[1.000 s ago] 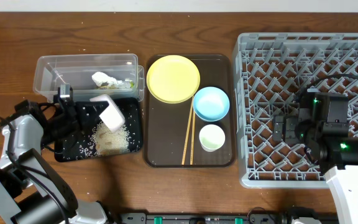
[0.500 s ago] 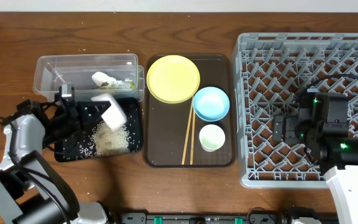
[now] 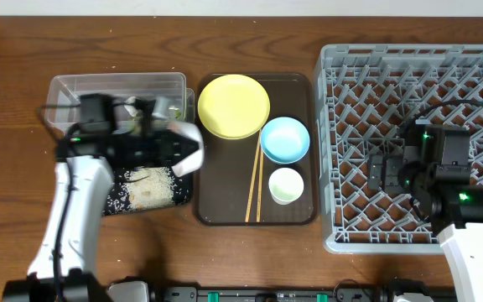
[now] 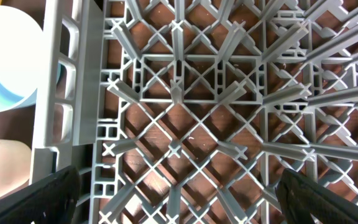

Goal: Sort waste into correct bins and load items into the dishwasher rack
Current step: 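Return the empty white bowl to the brown tray with the left gripper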

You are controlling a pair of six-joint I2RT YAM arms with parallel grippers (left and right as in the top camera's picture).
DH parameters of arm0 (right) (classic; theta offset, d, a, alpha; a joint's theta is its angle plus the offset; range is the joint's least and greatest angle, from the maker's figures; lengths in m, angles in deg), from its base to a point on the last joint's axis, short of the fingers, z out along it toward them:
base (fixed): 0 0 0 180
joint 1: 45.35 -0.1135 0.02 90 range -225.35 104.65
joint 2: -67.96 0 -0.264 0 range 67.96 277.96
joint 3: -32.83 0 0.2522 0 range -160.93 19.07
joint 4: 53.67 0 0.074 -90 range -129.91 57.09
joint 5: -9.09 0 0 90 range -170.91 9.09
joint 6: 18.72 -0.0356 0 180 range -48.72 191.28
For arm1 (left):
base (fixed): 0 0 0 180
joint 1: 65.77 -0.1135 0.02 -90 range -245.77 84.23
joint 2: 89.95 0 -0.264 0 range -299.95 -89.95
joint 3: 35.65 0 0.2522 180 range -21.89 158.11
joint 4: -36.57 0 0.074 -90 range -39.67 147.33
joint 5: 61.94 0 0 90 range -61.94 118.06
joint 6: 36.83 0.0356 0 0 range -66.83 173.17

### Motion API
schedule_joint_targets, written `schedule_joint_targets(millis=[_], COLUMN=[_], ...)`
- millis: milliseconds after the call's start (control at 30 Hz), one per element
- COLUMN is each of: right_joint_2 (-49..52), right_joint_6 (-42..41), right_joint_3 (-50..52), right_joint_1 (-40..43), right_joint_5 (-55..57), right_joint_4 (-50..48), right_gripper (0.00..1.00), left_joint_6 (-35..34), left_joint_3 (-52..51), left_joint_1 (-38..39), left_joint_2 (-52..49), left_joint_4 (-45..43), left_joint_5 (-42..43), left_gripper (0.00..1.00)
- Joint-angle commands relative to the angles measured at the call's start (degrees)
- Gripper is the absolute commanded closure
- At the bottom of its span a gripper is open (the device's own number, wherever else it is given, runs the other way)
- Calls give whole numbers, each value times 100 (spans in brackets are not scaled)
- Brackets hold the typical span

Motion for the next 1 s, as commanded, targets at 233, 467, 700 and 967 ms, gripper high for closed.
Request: schedule_joint_targets(millis=[233, 467, 700, 967], right_joint_2=[-9, -9, -9, -9], right_joint_6=[-83, -83, -83, -83], right_joint_3=[-129, -129, -129, -129], right_joint_1=[52, 52, 52, 52], right_joint_5=[-48, -48, -48, -48], right_joint_4=[-2, -2, 0, 0], right_gripper=[1, 1, 1, 1], left_joint_6=[-1226, -1226, -1246, -1244], left_joint_3=[144, 144, 144, 297], left_joint_1=[2798, 3628, 3718, 3716], left_joint_2=[-208, -990, -1344, -868], left_joint_4=[-964, -1119, -1115, -1003], left_joint_5=[-4131, -4688, -4710, -4701], left_gripper=[94, 94, 78, 54])
